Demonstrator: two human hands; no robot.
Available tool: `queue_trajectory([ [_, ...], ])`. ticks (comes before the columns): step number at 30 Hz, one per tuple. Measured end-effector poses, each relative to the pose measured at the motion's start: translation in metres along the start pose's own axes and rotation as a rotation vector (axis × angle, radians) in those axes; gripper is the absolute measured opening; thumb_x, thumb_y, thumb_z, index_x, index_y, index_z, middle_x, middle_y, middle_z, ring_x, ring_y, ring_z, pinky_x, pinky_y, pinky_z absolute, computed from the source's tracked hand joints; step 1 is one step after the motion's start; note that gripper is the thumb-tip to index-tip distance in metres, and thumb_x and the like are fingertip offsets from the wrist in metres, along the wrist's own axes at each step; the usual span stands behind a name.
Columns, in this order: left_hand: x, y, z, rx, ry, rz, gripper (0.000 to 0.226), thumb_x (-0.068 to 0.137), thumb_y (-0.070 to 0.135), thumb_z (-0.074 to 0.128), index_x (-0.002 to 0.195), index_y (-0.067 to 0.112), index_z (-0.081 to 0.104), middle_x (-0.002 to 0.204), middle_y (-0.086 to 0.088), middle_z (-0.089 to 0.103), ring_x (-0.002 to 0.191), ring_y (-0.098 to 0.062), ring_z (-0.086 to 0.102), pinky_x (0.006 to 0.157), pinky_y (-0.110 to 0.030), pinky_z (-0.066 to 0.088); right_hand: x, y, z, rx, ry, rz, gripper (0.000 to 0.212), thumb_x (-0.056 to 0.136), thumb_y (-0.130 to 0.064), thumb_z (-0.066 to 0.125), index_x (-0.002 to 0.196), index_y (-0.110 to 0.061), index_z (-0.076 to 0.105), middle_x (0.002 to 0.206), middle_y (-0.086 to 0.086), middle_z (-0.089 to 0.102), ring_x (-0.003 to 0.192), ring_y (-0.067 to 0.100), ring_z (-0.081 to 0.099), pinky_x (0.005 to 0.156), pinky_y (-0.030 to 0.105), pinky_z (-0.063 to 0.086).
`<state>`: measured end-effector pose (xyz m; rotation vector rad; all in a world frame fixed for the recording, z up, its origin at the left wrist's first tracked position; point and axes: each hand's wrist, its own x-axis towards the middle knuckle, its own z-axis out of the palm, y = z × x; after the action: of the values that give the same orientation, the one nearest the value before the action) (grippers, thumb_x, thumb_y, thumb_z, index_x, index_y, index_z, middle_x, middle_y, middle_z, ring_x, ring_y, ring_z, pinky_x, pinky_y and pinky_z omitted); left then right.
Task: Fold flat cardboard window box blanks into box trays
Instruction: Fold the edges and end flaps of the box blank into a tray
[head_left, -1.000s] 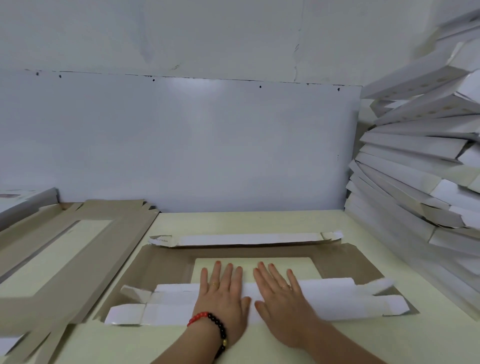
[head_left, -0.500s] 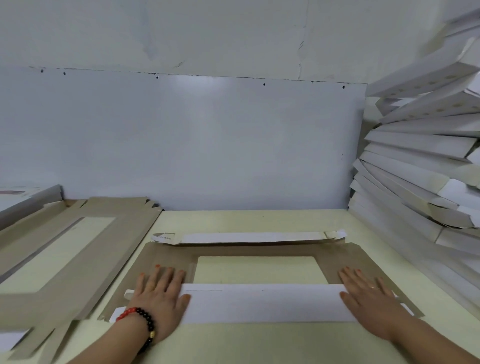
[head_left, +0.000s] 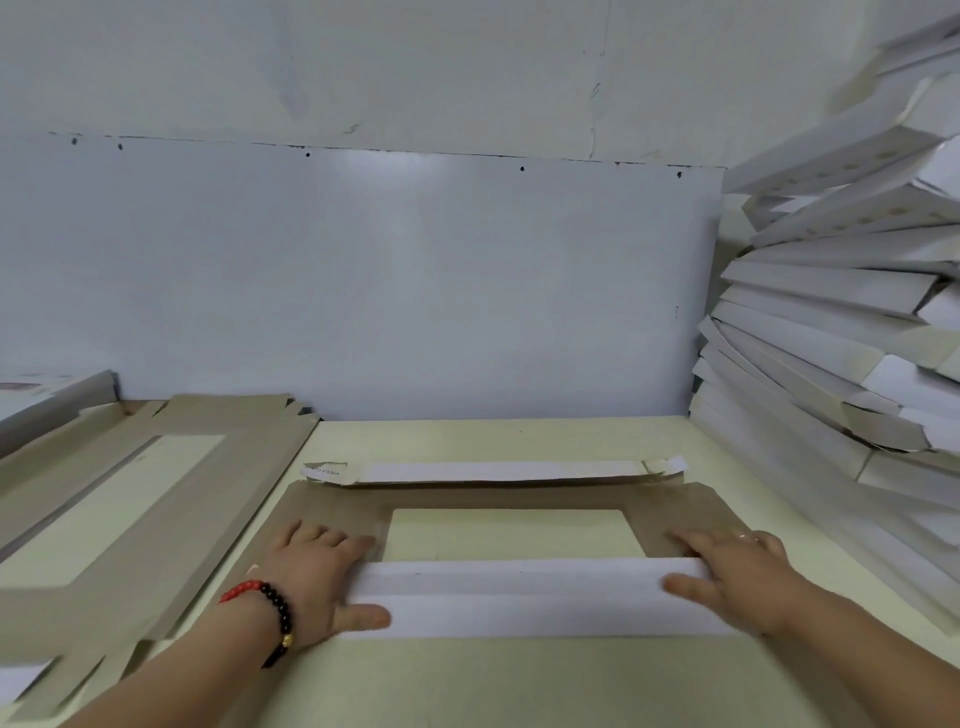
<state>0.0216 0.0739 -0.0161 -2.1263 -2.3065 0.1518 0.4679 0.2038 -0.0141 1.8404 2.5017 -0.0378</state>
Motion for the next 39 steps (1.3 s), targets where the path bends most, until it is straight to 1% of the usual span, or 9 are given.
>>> queue_trajectory([
  [5,0.003,0.034,-0.028,-0.190,-0.168,-0.033,0.082,0.051,0.074,0.072,0.121,0.038,0.050,0.106,0.019,0.053,0.098,-0.008,0.054,0.081,-0.023,0.045,-0.003,-0.026,-0.020,0.160,-0.162,-0.083,0.055,0.059,-0.081,0.062,0.105,-0.056,0.044,0.102,-0.020,0.052,0.115,0.019,0.041,0.090,0.023,0.030],
  [8,-0.001,0.050,-0.035,-0.289,-0.191,0.000,0.057,0.051,0.065,0.077,0.090,0.034,0.051,0.091,0.018,0.054,0.080,-0.002,0.055,0.062,-0.018,0.043,-0.006,-0.040,-0.023,0.111,-0.113,-0.157,0.087,0.060,-0.080,0.063,0.137,-0.046,0.040,0.118,-0.014,0.047,0.124,0.020,0.035,0.104,0.030,0.029],
  [13,-0.013,0.085,-0.048,-0.291,-0.198,0.038,0.045,0.063,0.066,0.065,0.090,0.033,0.050,0.090,0.016,0.055,0.084,-0.008,0.057,0.068,-0.024,0.047,-0.019,-0.067,-0.031,0.204,-0.041,-0.268,0.096,0.063,-0.078,0.063,0.146,-0.042,0.031,0.136,-0.016,0.037,0.129,0.011,0.034,0.106,0.026,0.031],
  [18,-0.023,0.129,-0.048,-0.192,-0.045,0.154,0.032,0.091,0.052,0.045,0.109,0.027,0.053,0.104,0.001,0.060,0.087,-0.020,0.055,0.071,-0.030,0.042,-0.035,-0.111,-0.022,0.071,0.105,-0.417,0.056,0.086,-0.070,0.044,0.132,-0.038,0.050,0.121,-0.013,0.063,0.118,0.017,0.047,0.103,0.027,0.029],
  [20,-0.026,0.146,-0.040,-0.144,0.016,0.200,0.030,0.098,0.044,0.034,0.109,0.022,0.052,0.106,-0.006,0.062,0.093,-0.026,0.058,0.072,-0.033,0.039,-0.044,-0.125,-0.012,-0.051,0.187,-0.539,0.042,0.091,-0.060,0.044,0.120,-0.035,0.060,0.107,-0.008,0.069,0.105,0.016,0.059,0.108,0.029,0.032],
  [23,-0.032,0.163,-0.024,-0.056,0.068,0.230,0.028,0.101,0.035,0.031,0.111,0.021,0.053,0.113,-0.008,0.063,0.103,-0.029,0.058,0.085,-0.038,0.040,-0.052,-0.139,0.011,-0.242,0.365,-0.595,0.025,0.063,-0.059,0.077,0.077,-0.039,0.073,0.062,-0.012,0.066,0.055,0.005,0.063,0.077,0.021,0.054],
  [26,-0.033,0.167,-0.004,-0.028,0.119,0.218,0.033,0.100,0.034,0.029,0.121,0.020,0.050,0.126,-0.007,0.055,0.116,-0.030,0.048,0.095,-0.040,0.034,-0.057,-0.144,0.025,-0.215,0.379,-0.572,0.031,0.063,-0.057,0.078,0.061,-0.027,0.068,0.049,-0.008,0.060,0.046,0.010,0.059,0.065,0.021,0.055],
  [32,-0.014,0.153,0.015,-0.045,0.149,0.183,0.060,0.099,0.044,0.015,0.153,0.017,0.009,0.161,-0.002,0.009,0.148,-0.026,0.000,0.119,-0.045,0.001,-0.050,-0.154,0.018,-0.197,0.531,-0.522,0.038,0.071,-0.046,0.072,0.101,-0.021,0.075,0.092,-0.007,0.071,0.083,0.015,0.069,0.093,0.042,0.053],
  [39,-0.001,0.136,0.033,-0.047,0.076,0.132,0.067,0.097,0.051,0.009,0.152,0.019,-0.015,0.159,0.001,-0.021,0.142,-0.022,-0.030,0.113,-0.041,-0.021,-0.045,-0.163,0.026,-0.102,0.187,-0.370,0.057,0.093,-0.042,0.029,0.139,-0.019,0.052,0.149,-0.003,0.043,0.140,0.018,0.037,0.110,0.043,0.001],
])
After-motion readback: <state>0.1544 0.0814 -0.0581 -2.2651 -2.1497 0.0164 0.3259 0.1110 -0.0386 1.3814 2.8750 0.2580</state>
